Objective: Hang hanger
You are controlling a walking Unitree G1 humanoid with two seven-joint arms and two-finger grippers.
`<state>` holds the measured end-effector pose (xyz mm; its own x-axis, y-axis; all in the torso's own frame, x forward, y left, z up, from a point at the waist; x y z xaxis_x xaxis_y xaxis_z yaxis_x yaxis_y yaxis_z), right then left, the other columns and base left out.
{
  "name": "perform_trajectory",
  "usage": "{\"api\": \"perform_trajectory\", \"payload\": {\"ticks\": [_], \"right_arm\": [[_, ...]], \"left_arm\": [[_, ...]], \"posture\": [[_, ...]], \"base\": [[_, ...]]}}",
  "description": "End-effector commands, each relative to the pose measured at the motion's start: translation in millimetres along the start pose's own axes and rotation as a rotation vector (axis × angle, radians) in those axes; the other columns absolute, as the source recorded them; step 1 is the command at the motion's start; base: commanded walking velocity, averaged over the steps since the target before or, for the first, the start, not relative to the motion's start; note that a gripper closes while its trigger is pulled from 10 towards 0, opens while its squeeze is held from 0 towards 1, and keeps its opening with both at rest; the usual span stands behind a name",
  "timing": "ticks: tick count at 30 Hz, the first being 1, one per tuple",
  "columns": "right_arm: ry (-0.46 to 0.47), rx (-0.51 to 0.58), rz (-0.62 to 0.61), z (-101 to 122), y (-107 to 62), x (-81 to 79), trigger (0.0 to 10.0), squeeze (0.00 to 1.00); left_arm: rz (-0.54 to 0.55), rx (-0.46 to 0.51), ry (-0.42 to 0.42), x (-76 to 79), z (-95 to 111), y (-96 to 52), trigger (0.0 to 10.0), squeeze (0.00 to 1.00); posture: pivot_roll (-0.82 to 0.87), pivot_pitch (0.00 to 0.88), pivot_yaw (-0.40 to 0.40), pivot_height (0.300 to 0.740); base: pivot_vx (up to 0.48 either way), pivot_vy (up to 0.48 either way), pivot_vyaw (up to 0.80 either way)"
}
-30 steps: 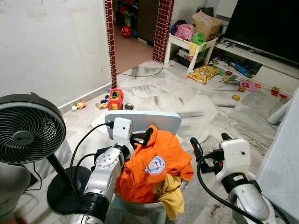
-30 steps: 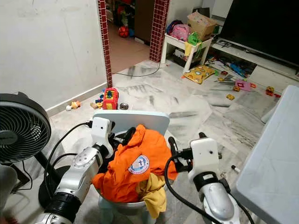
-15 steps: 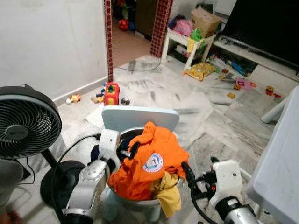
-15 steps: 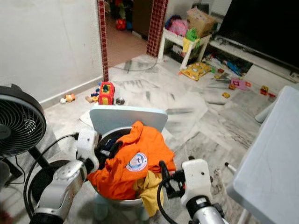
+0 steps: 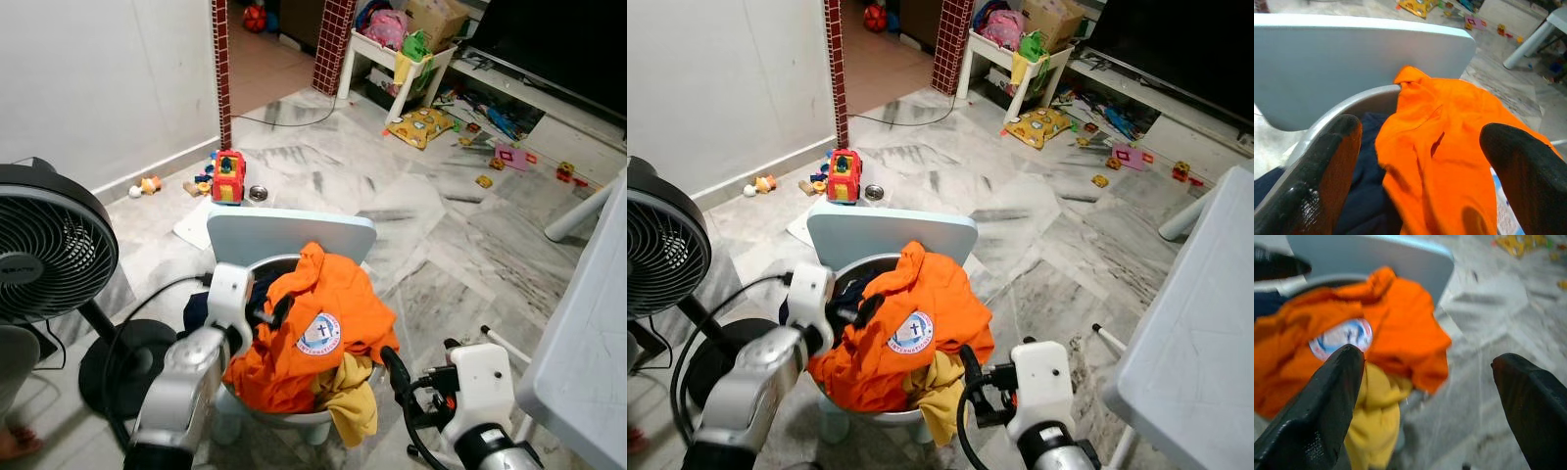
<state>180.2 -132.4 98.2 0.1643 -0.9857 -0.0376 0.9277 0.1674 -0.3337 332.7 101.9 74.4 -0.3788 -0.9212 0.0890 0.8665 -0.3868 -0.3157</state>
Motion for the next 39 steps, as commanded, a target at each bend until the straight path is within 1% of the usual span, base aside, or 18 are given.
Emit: {"api": "perform_trajectory", "payload": {"ticks": [1,2,6,7,8,9,10,12,16,17,19,20,21,22,23,27,30,39], "right_arm": [[-0.010,-0.004,-0.014,1.9,-5.4,2.9,10.0,0.00],[-0.007,-0.016,-0.018,0.4,-8.6,2.8,10.0,0.00],[-0.003,-0.024,-0.021,1.3,-12.4,2.4,10.0,0.00],[-0.004,-0.026,-0.021,2.9,-13.8,2.2,10.0,0.00],[-0.004,-0.027,-0.021,3.5,-15.1,2.1,10.0,0.00],[-0.006,-0.033,-0.021,4.0,-17.4,2.3,10.0,0.00],[-0.006,-0.033,-0.021,4.0,-17.4,2.3,10.0,0.00],[-0.008,-0.048,-0.027,3.1,-22.9,3.7,10.0,0.00],[-0.009,-0.060,-0.034,2.2,-27.8,5.2,10.0,0.00],[-0.008,-0.066,-0.037,2.5,-30.0,5.8,10.0,0.00],[-0.008,-0.069,-0.037,2.6,-30.7,5.5,10.0,0.00],[-0.008,-0.069,-0.038,3.5,-30.7,5.3,10.0,0.00],[-0.008,-0.068,-0.038,3.8,-30.6,5.3,10.0,0.00],[-0.008,-0.069,-0.038,4.0,-30.6,5.2,10.0,0.00],[-0.008,-0.069,-0.039,4.2,-30.6,5.1,10.0,0.00],[-0.007,-0.069,-0.043,4.6,-30.8,5.3,10.0,0.00],[-0.005,-0.071,-0.045,4.4,-31.2,5.5,10.0,0.00],[-0.003,-0.069,-0.043,4.0,-26.7,5.4,10.0,0.00]], "left_arm": [[0.003,-0.034,-0.005,1.6,-7.9,3.1,10.0,0.00],[-0.004,-0.066,-0.009,2.1,-10.4,9.6,10.0,0.00],[-0.022,-0.097,-0.013,5.8,-12.3,16.2,10.0,0.00],[-0.042,-0.120,-0.016,10.4,-14.1,21.4,10.0,0.00],[-0.046,-0.124,-0.015,11.3,-14.3,23.6,10.0,0.00],[-0.043,-0.127,-0.017,10.8,-14.1,29.2,10.0,0.00],[-0.043,-0.127,-0.017,10.8,-14.1,29.2,10.0,0.00],[-0.025,-0.115,-0.027,7.8,-11.1,36.9,10.0,0.00],[0.002,-0.109,-0.021,3.0,-9.1,42.1,10.0,0.00],[0.023,-0.133,-0.006,0.0,-12.3,45.6,10.0,0.00],[0.028,-0.160,0.004,-0.7,-16.9,47.2,10.0,0.00],[0.020,-0.172,0.002,1.0,-19.6,48.6,9.2,0.00],[0.015,-0.175,0.002,1.8,-20.3,48.9,9.2,0.00],[0.008,-0.180,0.005,3.1,-21.8,49.7,3.8,0.00],[0.001,-0.191,0.006,4.9,-24.5,50.6,0.0,0.00],[-0.025,-0.211,0.022,10.2,-30.4,51.8,0.0,0.00],[-0.030,-0.210,0.018,11.2,-32.1,52.3,0.0,0.00],[-0.041,-0.210,0.055,9.5,-36.8,50.6,0.0,0.00]], "posture": [[-0.06,0.172,-0.175,0.740],[-0.07,0.174,-0.177,0.740],[-0.09,0.181,-0.184,0.740],[-0.10,0.187,-0.189,0.740],[-0.11,0.191,-0.193,0.740],[-0.12,0.194,-0.197,0.740],[-0.12,0.194,-0.197,0.740],[-0.14,0.199,-0.203,0.740],[-0.16,0.202,-0.207,0.740],[-0.16,0.203,-0.207,0.740],[-0.17,0.206,-0.208,0.740],[-0.17,0.208,-0.208,0.740],[-0.17,0.208,-0.208,0.740],[-0.18,0.210,-0.206,0.740],[-0.18,0.210,-0.204,0.740],[-0.18,0.211,-0.198,0.740],[-0.18,0.210,-0.195,0.740],[-0.16,0.205,-0.187,0.740]], "base": [[0.000,0.000,0.00],[0.000,0.000,0.00],[0.000,0.000,0.00],[0.000,0.000,0.00],[0.000,0.000,0.00],[0.000,0.000,0.00],[0.000,0.000,0.00],[0.000,0.000,0.00],[0.000,0.000,0.00],[0.000,0.000,0.00],[0.000,0.000,0.00],[0.000,0.000,0.00],[0.000,0.000,0.00],[0.000,0.000,0.00],[0.000,0.000,0.00],[0.000,0.000,0.00],[0.000,0.000,0.00],[0.000,0.000,0.00]]}}
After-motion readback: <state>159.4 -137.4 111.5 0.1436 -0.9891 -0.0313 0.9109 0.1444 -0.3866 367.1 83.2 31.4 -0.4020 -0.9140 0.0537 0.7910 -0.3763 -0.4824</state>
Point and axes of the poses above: a point about 5 cm out from each wrist's last joint towards the gripper, its own y axis pointing out of the wrist towards the gripper, its own z axis along the axis of the wrist's last joint, x = y × z, the point moved 4 cm from there along y, pointing out of the wrist towards the gripper, and after that the axes turned 1 degree about y, right-handed, at the moved point
